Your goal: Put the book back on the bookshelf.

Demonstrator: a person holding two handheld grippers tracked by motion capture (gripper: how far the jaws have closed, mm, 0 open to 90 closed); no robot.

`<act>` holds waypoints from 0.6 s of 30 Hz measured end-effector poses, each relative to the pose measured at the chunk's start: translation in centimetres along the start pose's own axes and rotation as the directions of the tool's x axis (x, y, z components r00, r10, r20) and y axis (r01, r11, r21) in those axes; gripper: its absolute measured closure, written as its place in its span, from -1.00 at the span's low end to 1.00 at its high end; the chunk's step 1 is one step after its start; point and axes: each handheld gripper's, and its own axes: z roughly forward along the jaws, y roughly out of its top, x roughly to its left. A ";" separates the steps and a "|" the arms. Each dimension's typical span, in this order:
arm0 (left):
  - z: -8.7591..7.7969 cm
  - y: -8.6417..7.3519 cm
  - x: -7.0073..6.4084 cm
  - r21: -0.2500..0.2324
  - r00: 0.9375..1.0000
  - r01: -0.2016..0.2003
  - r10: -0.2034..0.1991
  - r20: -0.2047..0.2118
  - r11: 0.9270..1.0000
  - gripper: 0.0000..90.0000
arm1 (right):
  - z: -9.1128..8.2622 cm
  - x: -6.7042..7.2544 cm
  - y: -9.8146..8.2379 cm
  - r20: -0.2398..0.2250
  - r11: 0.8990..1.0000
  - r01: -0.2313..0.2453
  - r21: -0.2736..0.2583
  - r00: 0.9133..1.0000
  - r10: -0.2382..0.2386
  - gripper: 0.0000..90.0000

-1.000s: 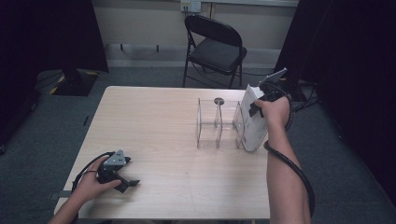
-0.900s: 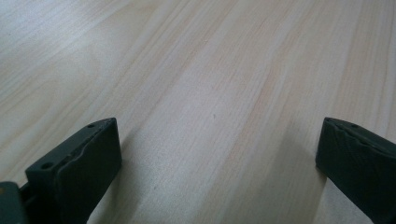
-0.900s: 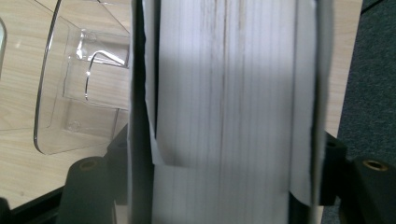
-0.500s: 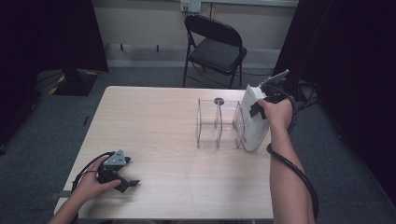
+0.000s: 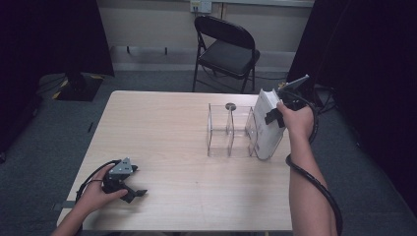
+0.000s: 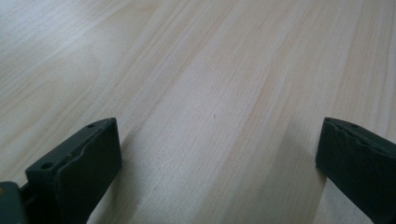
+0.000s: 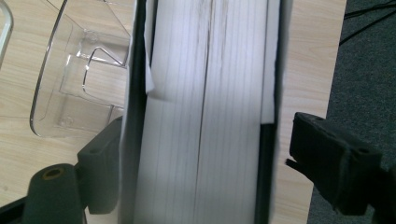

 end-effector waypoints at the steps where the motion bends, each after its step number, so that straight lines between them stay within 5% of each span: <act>1: 0.0 0.0 0.0 -0.003 1.000 0.001 -0.001 0.001 1.000 -1.00 | -0.1 -0.1 -0.1 -0.002 1.000 0.001 -0.002 1.000 -0.001 -0.64; 18: 0.0 0.0 0.0 0.001 1.000 -0.001 0.001 0.000 1.000 -1.00 | -0.3 -0.1 -2.1 -0.035 1.000 0.023 0.017 0.999 -0.023 -0.64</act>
